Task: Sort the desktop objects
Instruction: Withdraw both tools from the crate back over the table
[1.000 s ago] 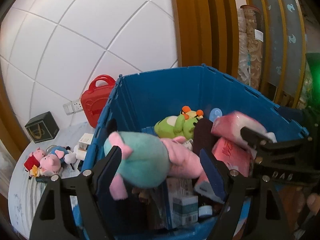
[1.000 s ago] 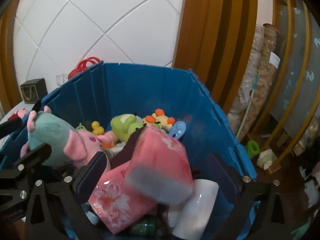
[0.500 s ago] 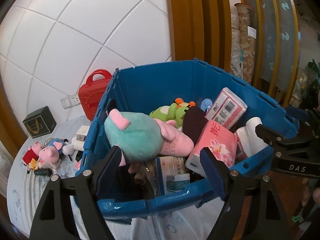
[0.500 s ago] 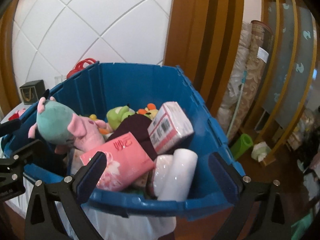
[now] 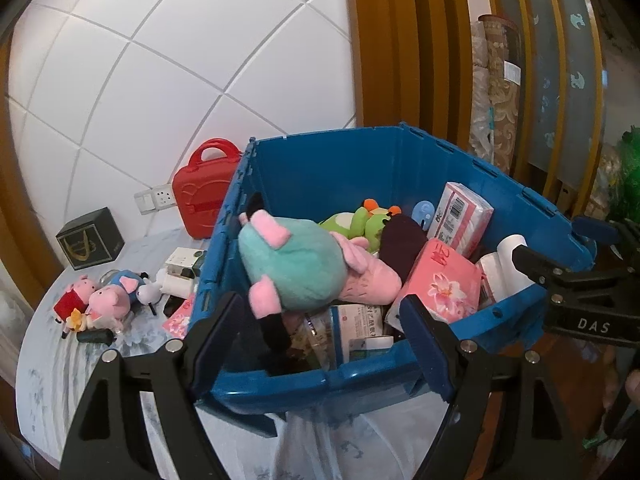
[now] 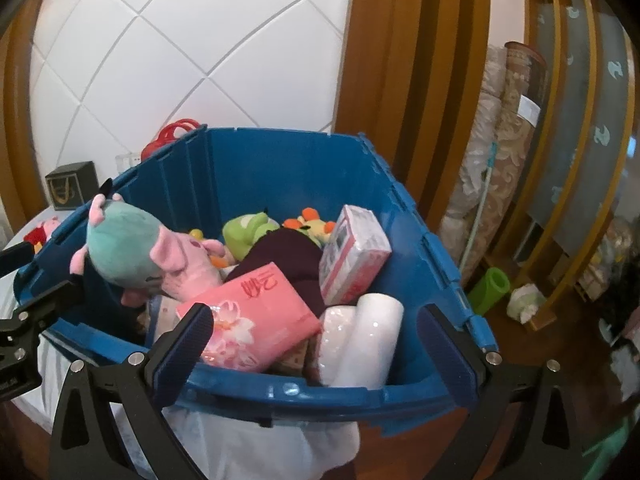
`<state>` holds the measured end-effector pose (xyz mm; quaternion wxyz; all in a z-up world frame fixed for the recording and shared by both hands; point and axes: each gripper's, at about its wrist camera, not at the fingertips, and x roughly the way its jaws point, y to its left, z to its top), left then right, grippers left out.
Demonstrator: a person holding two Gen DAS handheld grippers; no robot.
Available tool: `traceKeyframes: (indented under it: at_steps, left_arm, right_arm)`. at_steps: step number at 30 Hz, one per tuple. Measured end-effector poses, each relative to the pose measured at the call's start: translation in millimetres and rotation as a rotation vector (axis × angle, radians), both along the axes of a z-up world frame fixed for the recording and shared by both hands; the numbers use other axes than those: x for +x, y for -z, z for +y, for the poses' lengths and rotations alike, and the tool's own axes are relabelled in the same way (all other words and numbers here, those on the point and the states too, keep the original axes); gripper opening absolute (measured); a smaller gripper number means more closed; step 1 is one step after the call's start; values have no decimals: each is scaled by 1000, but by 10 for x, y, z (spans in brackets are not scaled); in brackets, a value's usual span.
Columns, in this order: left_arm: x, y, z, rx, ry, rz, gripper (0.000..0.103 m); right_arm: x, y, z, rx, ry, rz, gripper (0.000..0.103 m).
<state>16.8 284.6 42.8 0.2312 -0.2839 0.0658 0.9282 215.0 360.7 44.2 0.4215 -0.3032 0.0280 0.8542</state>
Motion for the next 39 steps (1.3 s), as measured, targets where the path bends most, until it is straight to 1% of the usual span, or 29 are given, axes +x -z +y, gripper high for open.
traceKeyframes:
  at_steps: [6, 9, 12, 15, 22, 26, 28, 33, 39]
  left_arm:
    - [5, -78, -267, 17, 12, 22, 80]
    - [-10, -96, -508, 24, 10, 29, 80]
    - [-39, -103, -823, 43, -5, 28, 80]
    - [-71, -69, -1171, 42, -22, 19, 80]
    - [-139, 12, -2136, 61, -76, 8, 80]
    - [-180, 109, -2559, 54, -93, -4, 81]
    - [-210, 169, -2751, 58, -101, -14, 81]
    - [-348, 309, -3125, 83, -123, -58, 80]
    - [-562, 442, -3358, 92, -188, -88, 80]
  right_arm:
    - [-112, -85, -234, 19, 12, 9, 103]
    - [-234, -130, -432, 29, 10, 18, 103]
    - [-403, -176, -702, 50, -9, 25, 103]
    - [-596, -197, -961, 63, -21, 22, 103]
    - [-1112, -105, -1674, 61, -65, 19, 103]
    - [-1426, -25, -2076, 58, -93, 20, 103]
    - [-1539, 18, -2211, 53, -101, 19, 103]
    - [-1872, 151, -2506, 39, -132, -15, 103]
    - [-2243, 242, -2582, 30, -189, -47, 103]
